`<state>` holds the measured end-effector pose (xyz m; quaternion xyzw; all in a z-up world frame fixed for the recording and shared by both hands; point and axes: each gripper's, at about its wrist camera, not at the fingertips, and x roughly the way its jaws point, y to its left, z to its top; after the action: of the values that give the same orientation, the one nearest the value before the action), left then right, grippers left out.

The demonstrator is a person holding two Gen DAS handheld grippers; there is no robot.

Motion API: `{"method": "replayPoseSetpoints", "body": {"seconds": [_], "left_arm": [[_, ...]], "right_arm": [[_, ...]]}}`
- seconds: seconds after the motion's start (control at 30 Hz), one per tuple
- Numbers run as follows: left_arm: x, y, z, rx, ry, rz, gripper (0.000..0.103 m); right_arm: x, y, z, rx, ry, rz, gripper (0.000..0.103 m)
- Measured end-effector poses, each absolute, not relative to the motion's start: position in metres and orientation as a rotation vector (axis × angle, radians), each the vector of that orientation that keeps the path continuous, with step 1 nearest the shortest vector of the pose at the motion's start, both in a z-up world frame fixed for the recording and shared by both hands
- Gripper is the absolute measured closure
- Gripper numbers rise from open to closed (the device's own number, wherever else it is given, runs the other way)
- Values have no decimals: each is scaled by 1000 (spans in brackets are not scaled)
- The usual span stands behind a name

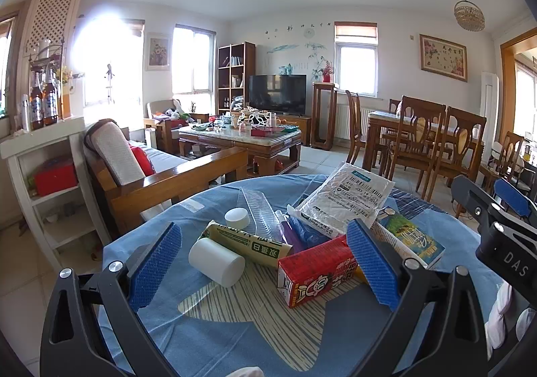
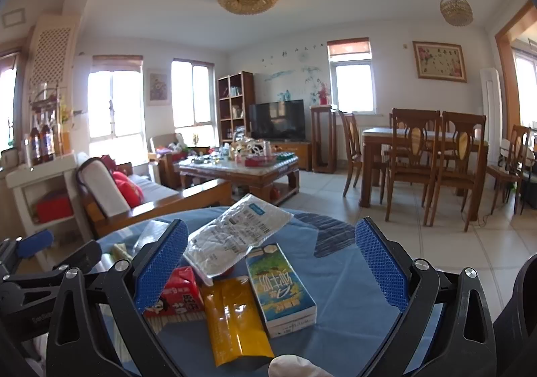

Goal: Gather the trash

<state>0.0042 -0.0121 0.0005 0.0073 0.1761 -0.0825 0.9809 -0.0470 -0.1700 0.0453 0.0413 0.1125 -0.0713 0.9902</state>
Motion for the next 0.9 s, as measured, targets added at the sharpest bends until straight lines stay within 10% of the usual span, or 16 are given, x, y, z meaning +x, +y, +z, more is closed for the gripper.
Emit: {"method": "replayPoseSetpoints", "body": {"seconds": [0.9], "left_arm": [[5,-4,-2,17,362,-161,5]], "right_arm": [[-46,-168,47,96,228,-140,5]]}}
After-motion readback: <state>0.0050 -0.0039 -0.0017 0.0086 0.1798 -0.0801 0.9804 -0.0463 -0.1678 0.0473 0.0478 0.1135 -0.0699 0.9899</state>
